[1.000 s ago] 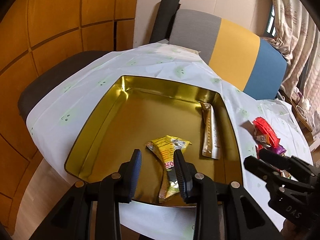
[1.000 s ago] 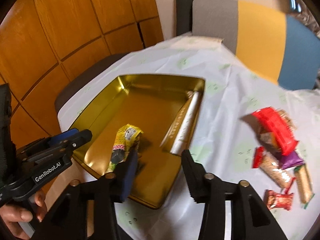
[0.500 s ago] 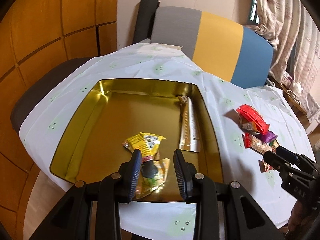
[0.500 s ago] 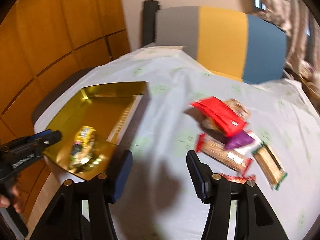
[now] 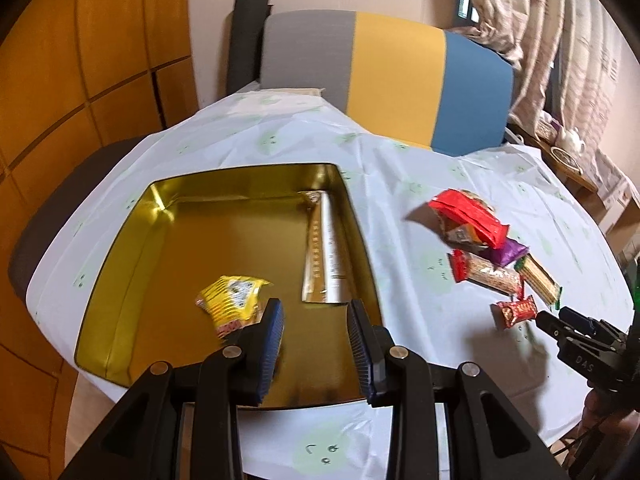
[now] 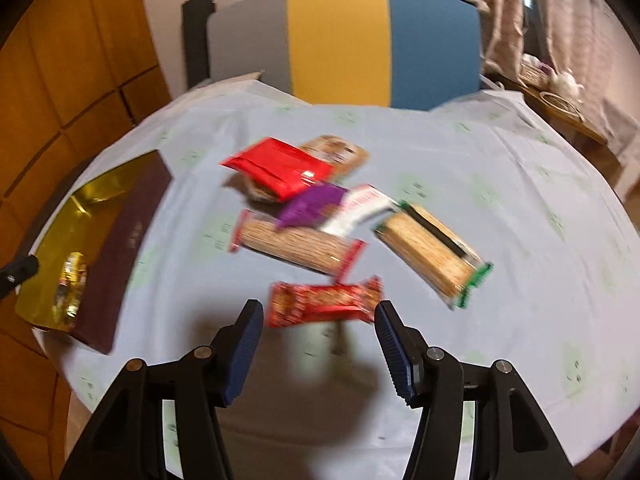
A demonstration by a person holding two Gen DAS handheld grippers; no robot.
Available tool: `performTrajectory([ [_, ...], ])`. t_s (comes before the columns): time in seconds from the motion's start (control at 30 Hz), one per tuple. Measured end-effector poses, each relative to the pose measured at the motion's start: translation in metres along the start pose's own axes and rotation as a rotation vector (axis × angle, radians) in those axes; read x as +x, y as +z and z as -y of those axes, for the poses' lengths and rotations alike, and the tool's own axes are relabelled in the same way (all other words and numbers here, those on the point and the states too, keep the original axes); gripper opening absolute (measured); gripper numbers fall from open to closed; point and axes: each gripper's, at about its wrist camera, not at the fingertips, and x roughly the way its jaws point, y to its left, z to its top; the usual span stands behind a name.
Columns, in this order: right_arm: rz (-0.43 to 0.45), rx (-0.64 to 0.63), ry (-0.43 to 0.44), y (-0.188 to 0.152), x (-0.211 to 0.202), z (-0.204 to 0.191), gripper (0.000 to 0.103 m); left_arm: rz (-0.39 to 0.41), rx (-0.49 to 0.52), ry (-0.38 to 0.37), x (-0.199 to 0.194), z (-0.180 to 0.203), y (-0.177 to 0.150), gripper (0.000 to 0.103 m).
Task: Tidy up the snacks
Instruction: 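Grasp the red wrapper pack from the snack pile with the left gripper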
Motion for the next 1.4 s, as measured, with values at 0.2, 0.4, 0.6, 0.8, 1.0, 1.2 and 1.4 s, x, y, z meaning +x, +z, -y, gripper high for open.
performTrajectory([
  [0.2, -0.035, 0.052, -0.024, -0.01, 0.007, 0.023, 0.06, -0.008, 0.049, -0.033, 0.004, 0.023, 0.007, 0.033],
  [0.4, -0.057, 0.072, -0.038, -0.016, 0.015, 0.03, 0.061, -0.022, 0.089, -0.078, 0.008, 0.044, 0.012, 0.033],
  [0.6, -0.068, 0.085, -0.041, -0.02, 0.018, 0.034, 0.061, -0.05, 0.129, -0.151, 0.016, 0.07, 0.027, 0.033],
  [0.8, -0.073, 0.098, -0.031, -0.023, 0.02, 0.038, 0.063, -0.115, 0.092, -0.253, 0.04, 0.097, 0.054, 0.039],
  [1.0, -0.071, 0.091, -0.002, -0.024, 0.021, 0.038, 0.067, -0.26, 0.009, -0.326, 0.092, 0.123, 0.084, 0.057],
  [1.2, -0.064, 0.09, 0.012, -0.025, 0.019, 0.044, 0.069, -0.354, -0.087, -0.291, 0.14, 0.141, 0.11, 0.064],
  [1.4, -0.068, 0.125, 0.032, -0.025, 0.02, 0.054, 0.071, -0.381, -0.079, -0.186, 0.177, 0.169, 0.132, 0.078],
])
